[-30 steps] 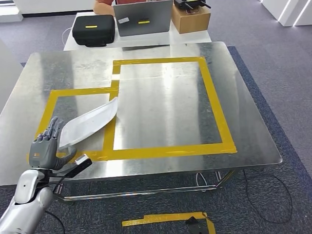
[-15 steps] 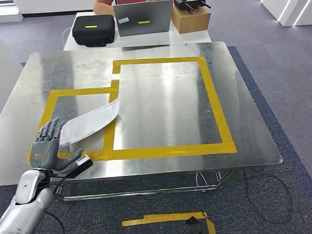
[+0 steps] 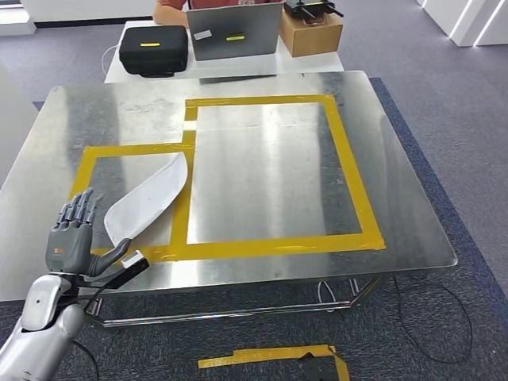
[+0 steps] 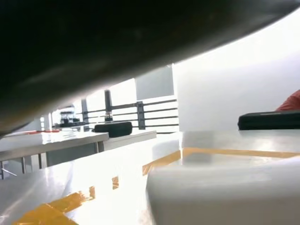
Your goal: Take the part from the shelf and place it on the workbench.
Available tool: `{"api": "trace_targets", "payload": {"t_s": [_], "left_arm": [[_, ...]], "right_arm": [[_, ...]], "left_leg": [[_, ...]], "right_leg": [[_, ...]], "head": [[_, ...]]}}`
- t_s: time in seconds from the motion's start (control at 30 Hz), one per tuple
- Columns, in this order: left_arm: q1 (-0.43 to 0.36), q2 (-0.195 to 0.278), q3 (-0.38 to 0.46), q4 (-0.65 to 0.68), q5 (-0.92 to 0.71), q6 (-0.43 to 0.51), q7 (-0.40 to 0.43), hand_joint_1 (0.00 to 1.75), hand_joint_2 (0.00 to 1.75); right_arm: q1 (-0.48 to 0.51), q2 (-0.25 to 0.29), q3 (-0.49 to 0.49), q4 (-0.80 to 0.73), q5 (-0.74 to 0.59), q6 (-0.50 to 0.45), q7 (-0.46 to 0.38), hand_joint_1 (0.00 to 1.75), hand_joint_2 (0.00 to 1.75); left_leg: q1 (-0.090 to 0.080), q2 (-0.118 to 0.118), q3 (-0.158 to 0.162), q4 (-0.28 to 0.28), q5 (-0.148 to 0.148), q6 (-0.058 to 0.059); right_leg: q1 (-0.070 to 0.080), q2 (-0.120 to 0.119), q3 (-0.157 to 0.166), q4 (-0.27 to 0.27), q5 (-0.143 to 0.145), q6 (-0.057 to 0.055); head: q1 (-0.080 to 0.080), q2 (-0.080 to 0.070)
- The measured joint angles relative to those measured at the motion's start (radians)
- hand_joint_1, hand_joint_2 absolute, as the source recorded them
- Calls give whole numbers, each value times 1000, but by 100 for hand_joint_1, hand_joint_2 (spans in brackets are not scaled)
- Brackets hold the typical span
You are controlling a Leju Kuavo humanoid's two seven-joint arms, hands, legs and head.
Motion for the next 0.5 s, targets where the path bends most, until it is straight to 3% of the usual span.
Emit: {"api": "trace_targets", "payload": {"t_s": [0.03,0.07,0.13,0.17,0.23,0.33,0.4,0.5], "left_arm": [[2,0,-2,0,0,0,1,0,0],[4,0,-4,0,0,0,3,0,0],[5,0,-6,0,1,-1,5,0,0],[5,0,-6,-1,2,-1,6,0,0],[4,2,-6,-4,5,-1,7,0,0],[6,4,-8,-6,6,-2,8,0,0],[6,6,-8,-6,6,-2,8,0,0],[6,7,-9,-6,6,-2,8,0,0]], "right_arm": [[1,0,0,0,-1,0,0,0,0],[2,0,0,0,-1,0,0,0,0],[1,0,0,0,-3,-1,0,0,0],[-1,1,0,0,-3,-1,-1,0,0],[-2,2,1,-1,-4,-1,-1,0,0],[0,2,1,-1,-5,-1,0,0,0],[-1,2,1,-1,-5,-1,0,0,0],[0,2,3,-1,-5,-1,-1,0,0]], "left_leg": [[2,1,-5,5,-1,-2],[5,0,-10,12,-2,-7],[14,-1,-22,33,-9,-22],[16,-2,-31,47,-13,-33],[15,-5,-45,67,-15,-50],[18,-6,-54,69,-10,-65],[20,2,-73,113,-54,-69],[16,11,-132,303,-178,-67]], "right_leg": [[-3,0,-12,26,-2,5],[-6,-1,-4,11,15,9],[-12,1,54,-103,69,21],[-13,5,81,-155,87,20],[-11,14,99,-189,94,7],[-7,11,86,-178,107,-23],[-6,6,74,-180,119,-41],[2,-4,47,-180,139,-53]], "head": [[0,0],[0,0],[1,0],[2,0],[3,0],[4,0],[2,0],[0,0]]}}
